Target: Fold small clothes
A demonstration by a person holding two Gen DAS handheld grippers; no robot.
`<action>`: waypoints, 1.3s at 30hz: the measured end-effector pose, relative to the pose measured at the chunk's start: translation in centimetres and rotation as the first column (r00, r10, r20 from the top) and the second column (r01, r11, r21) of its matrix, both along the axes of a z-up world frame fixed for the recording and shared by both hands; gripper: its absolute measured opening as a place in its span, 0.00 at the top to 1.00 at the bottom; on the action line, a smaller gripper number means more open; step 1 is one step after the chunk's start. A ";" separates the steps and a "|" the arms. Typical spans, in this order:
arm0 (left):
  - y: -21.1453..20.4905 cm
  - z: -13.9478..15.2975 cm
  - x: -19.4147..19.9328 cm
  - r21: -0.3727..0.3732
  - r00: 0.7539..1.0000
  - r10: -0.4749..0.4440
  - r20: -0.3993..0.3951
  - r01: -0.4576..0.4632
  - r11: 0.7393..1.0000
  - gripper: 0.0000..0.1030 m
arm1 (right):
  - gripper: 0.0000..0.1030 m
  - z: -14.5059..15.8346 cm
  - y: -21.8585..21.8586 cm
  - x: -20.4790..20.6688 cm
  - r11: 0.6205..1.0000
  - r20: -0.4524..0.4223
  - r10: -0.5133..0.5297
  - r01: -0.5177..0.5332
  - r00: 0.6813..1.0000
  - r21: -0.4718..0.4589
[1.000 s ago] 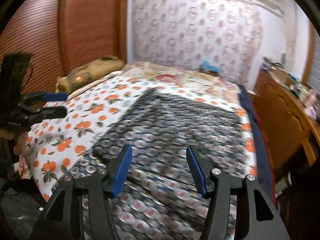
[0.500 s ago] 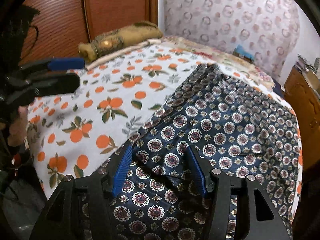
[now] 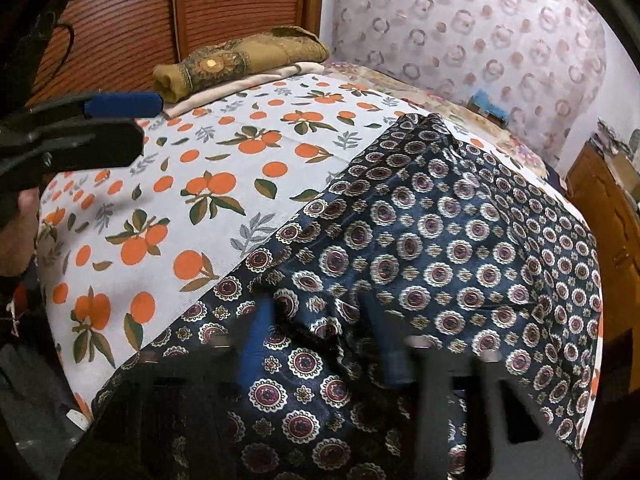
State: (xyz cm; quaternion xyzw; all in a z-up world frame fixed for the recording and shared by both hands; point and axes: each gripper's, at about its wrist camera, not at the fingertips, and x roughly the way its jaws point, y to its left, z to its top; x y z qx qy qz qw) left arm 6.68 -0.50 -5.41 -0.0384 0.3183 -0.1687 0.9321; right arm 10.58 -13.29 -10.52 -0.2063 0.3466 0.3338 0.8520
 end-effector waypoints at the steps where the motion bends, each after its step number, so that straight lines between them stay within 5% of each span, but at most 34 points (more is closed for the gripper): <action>1: 0.0 0.0 0.0 0.000 1.000 0.000 0.000 0.000 1.000 0.21 | 0.88 0.4 -0.6 -0.2 1.000 -0.005 -0.009 0.009 1.000 0.009; 15: -0.8 -0.5 0.2 0.009 1.000 -0.017 -0.013 0.017 1.000 0.21 | 0.93 8.4 -10.3 5.1 0.949 0.030 -0.218 0.205 0.975 0.240; 20: -0.9 -0.6 0.2 0.009 1.000 -0.019 -0.014 0.019 1.000 0.21 | 0.93 9.4 -12.4 8.9 0.932 0.100 -0.335 0.315 0.937 0.181; 28: -1.3 -1.0 0.4 0.019 0.999 -0.028 -0.025 0.028 0.999 0.21 | 0.92 8.5 -14.6 16.7 0.865 0.062 -0.497 0.490 0.865 0.107; 33: -1.7 -1.1 0.4 0.022 0.999 -0.035 -0.030 0.035 0.999 0.21 | 0.59 9.1 -15.3 18.2 0.817 0.018 -0.564 0.554 0.826 0.160; 39: -2.3 -1.3 0.3 0.026 0.998 -0.046 -0.032 0.047 0.999 0.21 | 0.54 8.7 -16.2 14.5 0.827 0.021 -0.540 0.526 0.842 0.197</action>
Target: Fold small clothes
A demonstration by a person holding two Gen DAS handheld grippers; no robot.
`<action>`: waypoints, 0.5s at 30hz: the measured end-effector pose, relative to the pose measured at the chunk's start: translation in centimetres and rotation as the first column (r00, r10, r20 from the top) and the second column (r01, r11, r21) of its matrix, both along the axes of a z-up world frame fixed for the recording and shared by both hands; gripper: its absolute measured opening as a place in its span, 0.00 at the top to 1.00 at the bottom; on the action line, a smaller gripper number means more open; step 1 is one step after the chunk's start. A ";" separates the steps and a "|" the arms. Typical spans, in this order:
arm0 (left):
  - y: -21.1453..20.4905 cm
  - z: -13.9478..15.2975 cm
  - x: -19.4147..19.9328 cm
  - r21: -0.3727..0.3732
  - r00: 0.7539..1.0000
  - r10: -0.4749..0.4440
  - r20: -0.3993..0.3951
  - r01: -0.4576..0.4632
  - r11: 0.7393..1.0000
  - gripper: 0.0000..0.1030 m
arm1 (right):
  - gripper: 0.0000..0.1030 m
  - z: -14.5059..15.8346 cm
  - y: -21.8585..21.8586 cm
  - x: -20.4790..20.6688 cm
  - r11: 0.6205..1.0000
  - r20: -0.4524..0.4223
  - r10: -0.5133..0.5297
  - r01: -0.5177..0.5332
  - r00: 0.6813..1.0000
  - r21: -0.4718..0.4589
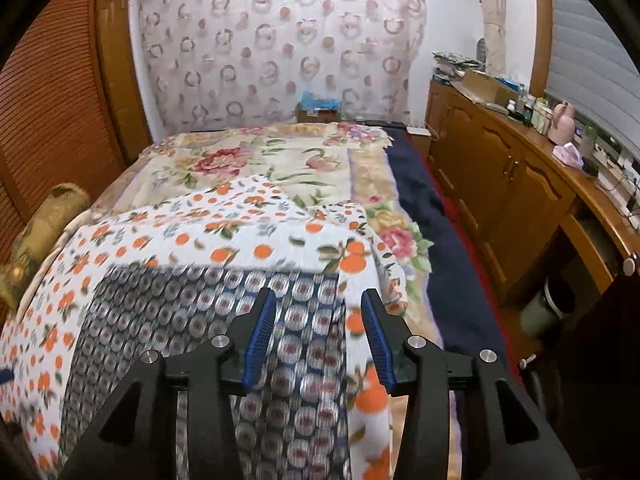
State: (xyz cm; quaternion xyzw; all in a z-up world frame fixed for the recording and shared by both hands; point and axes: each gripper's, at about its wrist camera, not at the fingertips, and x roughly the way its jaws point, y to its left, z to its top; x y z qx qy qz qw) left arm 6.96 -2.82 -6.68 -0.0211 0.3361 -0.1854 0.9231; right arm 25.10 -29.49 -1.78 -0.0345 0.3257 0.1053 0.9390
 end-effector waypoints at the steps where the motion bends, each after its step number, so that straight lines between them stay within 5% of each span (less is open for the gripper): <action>1: -0.1 0.0 -0.1 0.000 1.000 -0.002 0.001 0.002 1.000 0.21 | 0.54 -0.5 -0.1 -1.1 1.000 0.002 0.008 -0.008 1.000 0.004; 15: -2.0 -0.7 -0.1 0.022 0.999 -0.033 -0.017 0.034 0.999 0.21 | 0.53 -4.0 -2.8 -15.9 0.995 -0.005 0.097 -0.097 0.995 0.015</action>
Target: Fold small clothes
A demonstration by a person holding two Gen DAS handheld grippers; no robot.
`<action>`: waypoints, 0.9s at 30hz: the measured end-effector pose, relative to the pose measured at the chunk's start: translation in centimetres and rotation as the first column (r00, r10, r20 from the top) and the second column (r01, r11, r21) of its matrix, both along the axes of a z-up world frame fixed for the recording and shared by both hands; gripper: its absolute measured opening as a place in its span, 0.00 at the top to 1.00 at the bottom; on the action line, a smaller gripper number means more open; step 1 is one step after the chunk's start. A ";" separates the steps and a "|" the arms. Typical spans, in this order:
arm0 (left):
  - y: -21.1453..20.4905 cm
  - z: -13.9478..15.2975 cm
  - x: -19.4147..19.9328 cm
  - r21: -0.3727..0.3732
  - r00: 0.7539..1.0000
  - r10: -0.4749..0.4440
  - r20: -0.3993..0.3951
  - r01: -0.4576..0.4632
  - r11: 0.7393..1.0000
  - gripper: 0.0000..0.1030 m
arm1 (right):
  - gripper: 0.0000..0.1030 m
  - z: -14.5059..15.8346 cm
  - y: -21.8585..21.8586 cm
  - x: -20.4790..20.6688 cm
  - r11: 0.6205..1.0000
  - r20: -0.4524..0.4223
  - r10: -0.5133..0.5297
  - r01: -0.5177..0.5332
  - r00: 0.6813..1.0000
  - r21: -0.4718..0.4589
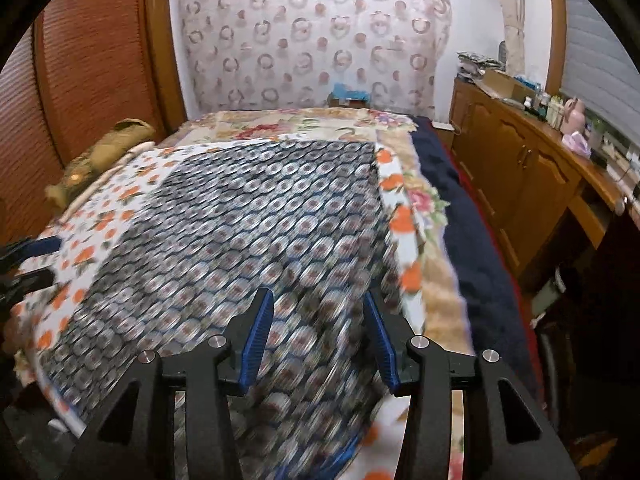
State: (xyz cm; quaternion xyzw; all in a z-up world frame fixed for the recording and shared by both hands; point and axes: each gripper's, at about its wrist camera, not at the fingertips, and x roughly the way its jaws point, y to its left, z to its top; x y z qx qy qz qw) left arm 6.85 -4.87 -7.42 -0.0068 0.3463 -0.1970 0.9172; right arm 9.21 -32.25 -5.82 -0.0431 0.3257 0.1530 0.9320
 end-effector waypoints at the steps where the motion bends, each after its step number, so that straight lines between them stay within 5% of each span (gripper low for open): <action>1: -0.1 0.0 0.0 0.002 1.000 -0.002 -0.001 0.002 1.000 0.21 | 0.53 0.1 -0.3 -0.8 1.000 0.001 0.004 -0.004 1.000 0.007; 20: -2.5 -3.1 0.8 0.096 0.991 -0.052 -0.124 0.064 0.993 0.20 | 0.53 -1.4 -2.0 -5.4 1.000 -0.062 -0.008 0.007 0.998 -0.028; 27: -3.2 -3.9 1.0 0.150 0.989 -0.059 -0.134 0.079 0.986 0.06 | 0.91 -1.8 -1.9 -6.0 0.999 -0.051 0.003 -0.004 0.999 -0.033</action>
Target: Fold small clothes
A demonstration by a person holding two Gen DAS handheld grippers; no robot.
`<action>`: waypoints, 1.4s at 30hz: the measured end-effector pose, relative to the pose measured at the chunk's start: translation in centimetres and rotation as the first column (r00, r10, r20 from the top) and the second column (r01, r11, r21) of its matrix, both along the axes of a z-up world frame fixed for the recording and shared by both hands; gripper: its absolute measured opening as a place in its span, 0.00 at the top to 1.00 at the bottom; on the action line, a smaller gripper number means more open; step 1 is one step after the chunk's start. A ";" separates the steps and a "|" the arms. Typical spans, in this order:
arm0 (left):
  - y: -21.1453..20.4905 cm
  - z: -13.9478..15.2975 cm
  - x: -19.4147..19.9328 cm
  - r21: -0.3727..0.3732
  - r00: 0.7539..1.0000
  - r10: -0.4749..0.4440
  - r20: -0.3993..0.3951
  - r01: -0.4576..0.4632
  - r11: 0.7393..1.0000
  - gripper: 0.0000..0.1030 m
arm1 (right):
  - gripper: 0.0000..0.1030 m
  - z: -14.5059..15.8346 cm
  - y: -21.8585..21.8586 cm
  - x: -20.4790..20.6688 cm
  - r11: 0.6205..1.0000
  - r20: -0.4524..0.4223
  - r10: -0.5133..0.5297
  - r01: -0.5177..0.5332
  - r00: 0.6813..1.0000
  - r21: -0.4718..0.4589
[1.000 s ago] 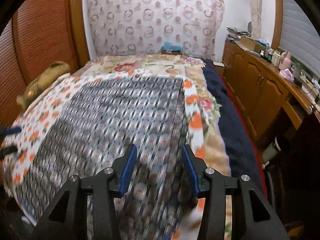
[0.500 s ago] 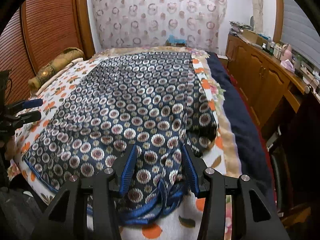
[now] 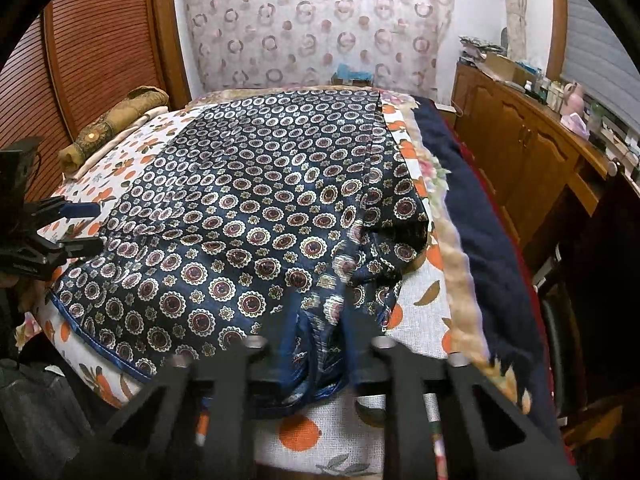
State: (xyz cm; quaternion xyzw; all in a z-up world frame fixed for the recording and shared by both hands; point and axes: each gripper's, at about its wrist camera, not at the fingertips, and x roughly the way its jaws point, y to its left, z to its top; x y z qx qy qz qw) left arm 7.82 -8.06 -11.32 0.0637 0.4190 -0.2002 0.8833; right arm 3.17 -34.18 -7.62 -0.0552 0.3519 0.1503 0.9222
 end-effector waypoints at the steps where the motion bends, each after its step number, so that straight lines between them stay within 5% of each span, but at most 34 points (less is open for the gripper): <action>1: -0.2 -0.2 0.1 0.009 1.000 -0.006 -0.010 0.007 1.000 0.01 | 0.93 0.0 -0.1 -0.1 1.000 0.004 0.005 -0.005 1.000 0.002; 9: -0.6 -0.4 0.1 0.058 1.000 -0.016 -0.013 0.017 0.998 0.00 | 0.96 1.9 -0.7 -1.8 0.999 0.120 -0.032 0.032 0.992 0.002; 13: -0.6 -0.3 0.0 0.054 1.000 -0.025 -0.019 0.026 0.998 0.00 | 0.96 1.0 -0.9 -1.9 0.999 0.091 -0.039 0.041 0.995 -0.022; 19: 0.6 0.6 -0.6 -0.028 0.999 -0.029 -0.018 0.028 0.999 0.03 | 0.96 0.3 -0.5 -1.6 0.997 0.087 -0.071 0.075 0.994 -0.036; 27: 0.6 0.8 -1.6 -0.086 0.998 -0.058 -0.032 0.055 0.995 0.42 | 0.96 0.5 -0.4 -1.3 0.993 0.094 -0.109 0.112 0.990 -0.028; 32: 0.2 0.7 -2.0 -0.082 0.997 -0.069 -0.030 0.067 0.994 0.52 | 0.96 0.0 -0.6 -0.9 0.994 0.072 -0.110 0.110 0.991 -0.001; 39: 0.3 0.7 -2.5 -0.104 0.996 -0.081 -0.033 0.077 0.992 0.63 | 0.65 -0.2 -1.1 -0.2 0.994 0.033 -0.106 0.105 0.994 0.025; 42: 0.1 0.7 -2.7 -0.114 0.995 -0.094 -0.036 0.089 0.989 0.70 | 0.64 -0.4 -1.0 -0.1 0.996 0.010 -0.089 0.089 0.996 0.030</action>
